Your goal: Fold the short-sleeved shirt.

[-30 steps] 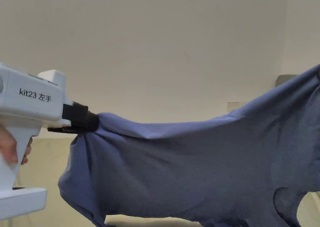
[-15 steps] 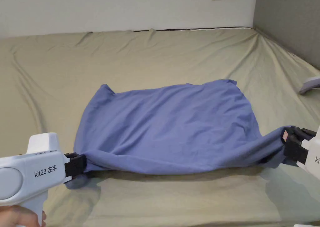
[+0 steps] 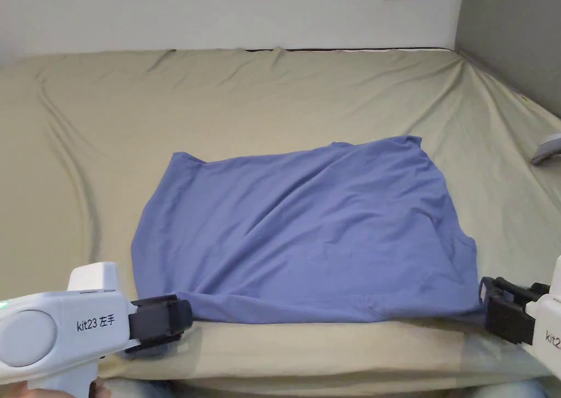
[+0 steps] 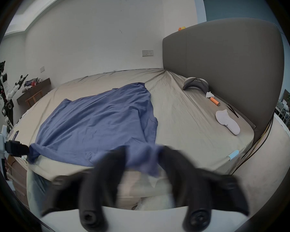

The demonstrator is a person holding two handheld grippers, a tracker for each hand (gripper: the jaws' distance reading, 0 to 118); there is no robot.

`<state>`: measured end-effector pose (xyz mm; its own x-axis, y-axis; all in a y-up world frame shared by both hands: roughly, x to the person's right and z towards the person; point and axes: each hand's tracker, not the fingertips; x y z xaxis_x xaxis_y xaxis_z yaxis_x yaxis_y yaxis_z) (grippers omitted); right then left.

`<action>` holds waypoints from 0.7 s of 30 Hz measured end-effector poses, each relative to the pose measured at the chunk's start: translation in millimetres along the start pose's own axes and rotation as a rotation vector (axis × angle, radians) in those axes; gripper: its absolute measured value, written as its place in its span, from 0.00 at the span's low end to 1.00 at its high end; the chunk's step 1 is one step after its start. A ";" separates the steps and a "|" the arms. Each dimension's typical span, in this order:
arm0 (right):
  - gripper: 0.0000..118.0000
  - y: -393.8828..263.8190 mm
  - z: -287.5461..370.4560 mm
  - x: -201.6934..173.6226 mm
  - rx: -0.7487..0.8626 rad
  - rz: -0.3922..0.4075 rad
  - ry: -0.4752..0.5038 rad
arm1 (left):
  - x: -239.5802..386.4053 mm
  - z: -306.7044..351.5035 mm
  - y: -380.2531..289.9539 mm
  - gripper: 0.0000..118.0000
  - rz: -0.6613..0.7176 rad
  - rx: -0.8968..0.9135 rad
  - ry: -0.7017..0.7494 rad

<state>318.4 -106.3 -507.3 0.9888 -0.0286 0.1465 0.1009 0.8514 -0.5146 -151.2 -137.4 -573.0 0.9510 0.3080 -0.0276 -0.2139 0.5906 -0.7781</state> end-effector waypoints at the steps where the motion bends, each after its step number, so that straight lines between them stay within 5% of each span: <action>1: 0.69 2.6 0.4 -0.6 0.003 -0.012 0.013 | -4.5 1.3 0.0 0.92 0.048 -0.035 -0.011; 5: 0.71 22.1 11.7 -11.5 0.054 -0.002 0.042 | 1.1 27.9 -0.1 0.88 0.087 0.004 0.011; 8: 0.71 49.1 22.8 -31.2 0.164 0.079 0.060 | 25.9 63.3 14.6 0.88 -0.033 0.141 0.112; 11: 0.68 72.7 37.5 -48.8 0.286 0.119 0.088 | 46.2 95.2 31.8 0.69 -0.128 0.294 0.133; 12: 0.54 78.3 42.3 -53.2 0.331 0.131 0.102 | 51.5 104.2 35.3 0.44 -0.162 0.359 0.121; 13: 0.30 84.6 47.6 -57.0 0.362 0.149 0.133 | 55.6 111.6 37.9 0.17 -0.190 0.417 0.109; 14: 0.00 88.4 50.8 -58.9 0.385 0.160 0.171 | 58.1 114.0 42.9 0.00 -0.206 0.428 0.091; 15: 0.00 94.2 52.9 -61.8 0.416 0.187 0.215 | 57.1 111.7 46.0 0.00 -0.206 0.416 0.059; 16: 0.00 89.7 47.9 -63.5 0.346 0.100 0.231 | 55.7 109.5 49.3 0.00 -0.174 0.394 0.020; 18: 0.00 97.4 52.7 -67.2 0.417 0.218 0.223 | 53.1 100.6 50.5 0.00 -0.150 0.363 0.006; 19: 0.00 89.7 45.4 -66.5 0.306 0.138 0.278 | 51.2 92.6 48.2 0.00 -0.157 0.345 0.028; 21: 0.00 89.3 40.6 -63.6 0.331 0.170 0.263 | 51.4 76.4 40.2 0.05 -0.200 0.255 0.115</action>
<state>260.1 -7.2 -528.3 0.9869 0.0309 -0.1581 -0.0639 0.9759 -0.2086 -128.0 -40.8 -557.7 0.9956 0.0900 0.0277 -0.0560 0.8027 -0.5937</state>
